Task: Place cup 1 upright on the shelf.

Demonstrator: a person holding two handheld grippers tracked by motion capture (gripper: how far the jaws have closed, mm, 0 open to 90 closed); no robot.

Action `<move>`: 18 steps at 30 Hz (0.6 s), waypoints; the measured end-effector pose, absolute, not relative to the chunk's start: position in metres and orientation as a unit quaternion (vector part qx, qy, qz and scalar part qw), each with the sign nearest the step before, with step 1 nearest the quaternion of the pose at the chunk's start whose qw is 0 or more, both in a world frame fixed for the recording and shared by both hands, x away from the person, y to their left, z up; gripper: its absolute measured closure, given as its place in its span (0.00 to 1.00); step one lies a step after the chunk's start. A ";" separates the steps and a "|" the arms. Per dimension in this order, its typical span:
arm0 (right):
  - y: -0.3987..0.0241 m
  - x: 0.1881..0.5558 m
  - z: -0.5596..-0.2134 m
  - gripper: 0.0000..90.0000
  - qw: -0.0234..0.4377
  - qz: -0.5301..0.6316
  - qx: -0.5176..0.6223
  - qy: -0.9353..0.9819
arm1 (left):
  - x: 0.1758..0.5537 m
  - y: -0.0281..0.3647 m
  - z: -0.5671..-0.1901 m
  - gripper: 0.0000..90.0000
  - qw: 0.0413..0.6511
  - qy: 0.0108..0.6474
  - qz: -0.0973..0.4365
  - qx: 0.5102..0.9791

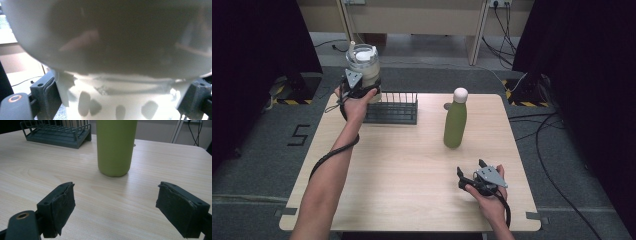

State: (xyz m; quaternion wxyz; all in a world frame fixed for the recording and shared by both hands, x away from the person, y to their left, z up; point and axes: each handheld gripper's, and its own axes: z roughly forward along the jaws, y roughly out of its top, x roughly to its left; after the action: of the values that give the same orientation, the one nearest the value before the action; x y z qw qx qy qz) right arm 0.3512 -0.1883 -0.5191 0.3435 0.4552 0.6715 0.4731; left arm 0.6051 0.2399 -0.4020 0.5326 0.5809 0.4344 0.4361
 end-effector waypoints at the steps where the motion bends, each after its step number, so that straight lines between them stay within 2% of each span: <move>1: -0.188 0.351 -0.519 0.16 0.344 0.473 0.455 0.672 | 0.605 0.240 -0.402 0.11 0.532 0.434 0.436 0.581; 18: -0.188 0.351 -0.519 0.16 0.343 0.473 0.455 0.672 | 0.608 0.237 -0.413 0.11 0.532 0.439 0.433 0.580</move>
State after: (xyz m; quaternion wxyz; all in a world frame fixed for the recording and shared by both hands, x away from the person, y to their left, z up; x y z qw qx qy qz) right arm 0.3512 -0.1878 -0.5192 0.3434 0.4545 0.6720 0.4732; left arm 0.6082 0.2371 -0.4130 0.5320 0.5804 0.4389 0.4330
